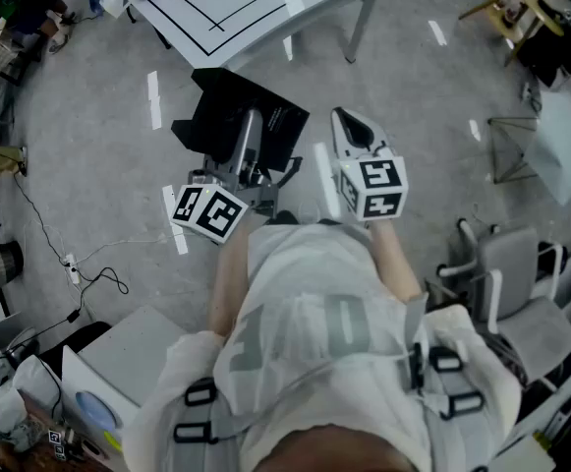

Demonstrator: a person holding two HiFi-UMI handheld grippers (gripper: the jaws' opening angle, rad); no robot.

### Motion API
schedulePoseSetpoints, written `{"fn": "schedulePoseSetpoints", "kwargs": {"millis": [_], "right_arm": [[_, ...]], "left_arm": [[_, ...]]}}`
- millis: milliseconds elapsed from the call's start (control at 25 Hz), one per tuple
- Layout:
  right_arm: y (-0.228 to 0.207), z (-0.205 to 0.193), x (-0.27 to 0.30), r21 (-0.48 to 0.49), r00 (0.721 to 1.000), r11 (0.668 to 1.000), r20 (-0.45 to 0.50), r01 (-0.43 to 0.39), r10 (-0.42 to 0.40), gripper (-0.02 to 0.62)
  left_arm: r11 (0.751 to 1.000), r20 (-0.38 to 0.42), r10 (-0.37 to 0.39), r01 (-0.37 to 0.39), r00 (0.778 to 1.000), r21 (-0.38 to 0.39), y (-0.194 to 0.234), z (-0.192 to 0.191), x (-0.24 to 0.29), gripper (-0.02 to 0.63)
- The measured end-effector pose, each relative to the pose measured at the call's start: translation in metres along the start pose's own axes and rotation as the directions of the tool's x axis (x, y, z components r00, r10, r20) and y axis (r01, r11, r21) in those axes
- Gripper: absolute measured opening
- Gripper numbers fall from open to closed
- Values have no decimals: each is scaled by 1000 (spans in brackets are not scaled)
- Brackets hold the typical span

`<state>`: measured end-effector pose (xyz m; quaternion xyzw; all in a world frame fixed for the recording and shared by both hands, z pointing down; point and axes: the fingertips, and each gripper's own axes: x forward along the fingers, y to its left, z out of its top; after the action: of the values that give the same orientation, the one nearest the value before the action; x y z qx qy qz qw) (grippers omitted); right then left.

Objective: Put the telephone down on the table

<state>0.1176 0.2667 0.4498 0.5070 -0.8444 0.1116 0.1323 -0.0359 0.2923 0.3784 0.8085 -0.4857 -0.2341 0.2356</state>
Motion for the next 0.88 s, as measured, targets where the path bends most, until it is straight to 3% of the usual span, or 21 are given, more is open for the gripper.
{"fn": "schedulePoseSetpoints", "kwargs": {"millis": [360,600,880], "right_arm": [[2,0,-3,-21,1000,1000,13,-19,19,6],[-5,6,-1,47,997,998,74,-31,27,6],[-12,-10,-4,59,998,998,56,-21,18,6]], "left_arm": [[998,37,19,-17,999,-62,4,2,-9,155],[997,58,19,-14,998,-78,8,7,-7,155],[983,114,27,-6,993,-181,19,16,-9,155]]}}
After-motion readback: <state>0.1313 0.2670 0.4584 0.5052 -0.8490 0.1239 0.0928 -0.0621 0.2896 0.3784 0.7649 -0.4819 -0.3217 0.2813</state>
